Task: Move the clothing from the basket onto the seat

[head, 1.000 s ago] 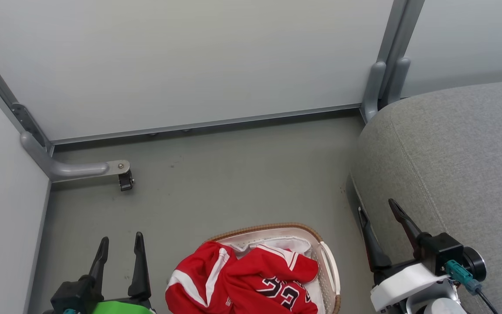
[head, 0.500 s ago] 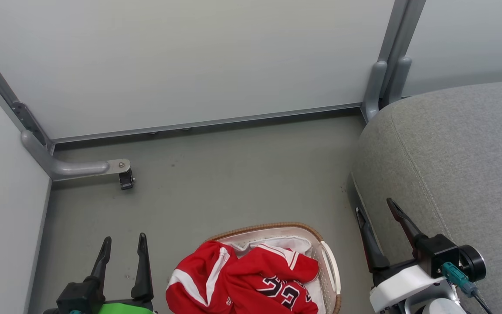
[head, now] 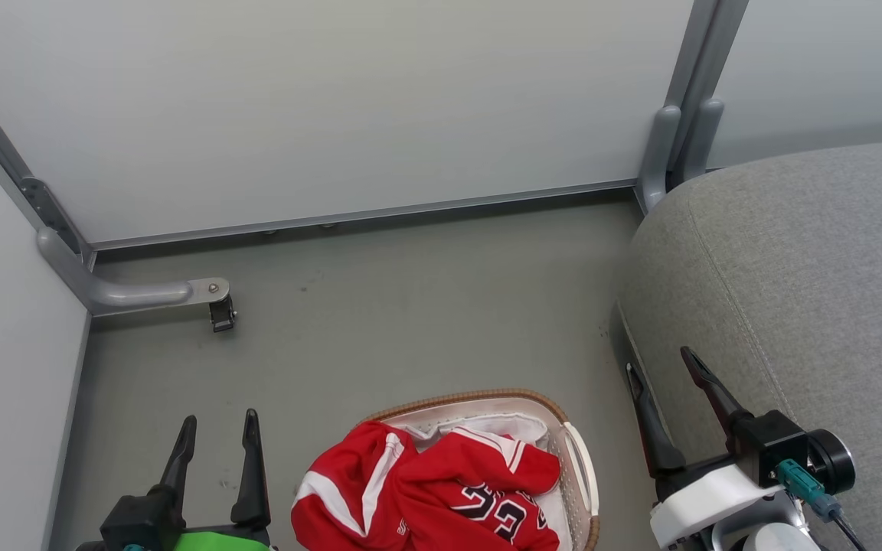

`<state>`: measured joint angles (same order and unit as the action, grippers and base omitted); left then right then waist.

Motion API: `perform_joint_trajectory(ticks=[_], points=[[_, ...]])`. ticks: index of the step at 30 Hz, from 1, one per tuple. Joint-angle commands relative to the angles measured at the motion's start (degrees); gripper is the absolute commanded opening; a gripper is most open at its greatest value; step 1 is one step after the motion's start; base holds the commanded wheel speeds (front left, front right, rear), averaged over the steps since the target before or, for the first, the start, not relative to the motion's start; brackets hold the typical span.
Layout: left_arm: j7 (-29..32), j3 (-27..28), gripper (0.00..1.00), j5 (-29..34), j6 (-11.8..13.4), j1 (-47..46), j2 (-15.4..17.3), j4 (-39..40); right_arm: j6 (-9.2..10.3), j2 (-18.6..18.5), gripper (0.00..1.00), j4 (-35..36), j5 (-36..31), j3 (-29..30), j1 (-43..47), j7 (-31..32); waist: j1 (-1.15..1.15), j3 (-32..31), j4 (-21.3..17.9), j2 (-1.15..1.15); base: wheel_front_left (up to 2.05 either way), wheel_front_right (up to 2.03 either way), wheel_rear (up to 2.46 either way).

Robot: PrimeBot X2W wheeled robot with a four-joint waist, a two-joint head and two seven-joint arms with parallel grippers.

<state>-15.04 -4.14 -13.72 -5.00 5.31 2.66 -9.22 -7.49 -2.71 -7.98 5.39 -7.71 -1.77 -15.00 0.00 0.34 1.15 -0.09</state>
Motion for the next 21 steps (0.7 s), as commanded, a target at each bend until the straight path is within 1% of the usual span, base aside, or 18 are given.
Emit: perform_joint_trajectory(ticks=[1,10,14,21], points=[[-0.22,-0.07,1.0,0.21,-0.05,0.51,0.4,0.03,0.0,-0.32,1.0,0.32,-0.05,0.2,0.5,-0.28,0.0,0.07,0.02,0.09,0.0,0.0,0.0],[-0.22,-1.56,1.0,0.63,-0.52,-0.9,0.39,0.19,0.01,-0.32,1.0,0.68,0.45,0.92,-0.71,-0.27,0.0,2.04,0.11,0.09,0.0,0.0,0.0],[-0.22,-3.78,1.0,2.61,-1.08,-2.99,0.39,-0.16,0.01,-0.32,1.0,2.4,0.64,1.61,-2.23,-0.27,0.0,5.08,-0.02,0.09,0.0,0.0,0.0],[-0.15,-9.31,1.0,6.84,-2.09,-10.27,0.36,-2.38,0.01,-0.31,1.0,5.47,-0.38,7.14,-6.41,-0.21,0.0,13.27,-0.93,0.09,0.0,0.0,0.0]])
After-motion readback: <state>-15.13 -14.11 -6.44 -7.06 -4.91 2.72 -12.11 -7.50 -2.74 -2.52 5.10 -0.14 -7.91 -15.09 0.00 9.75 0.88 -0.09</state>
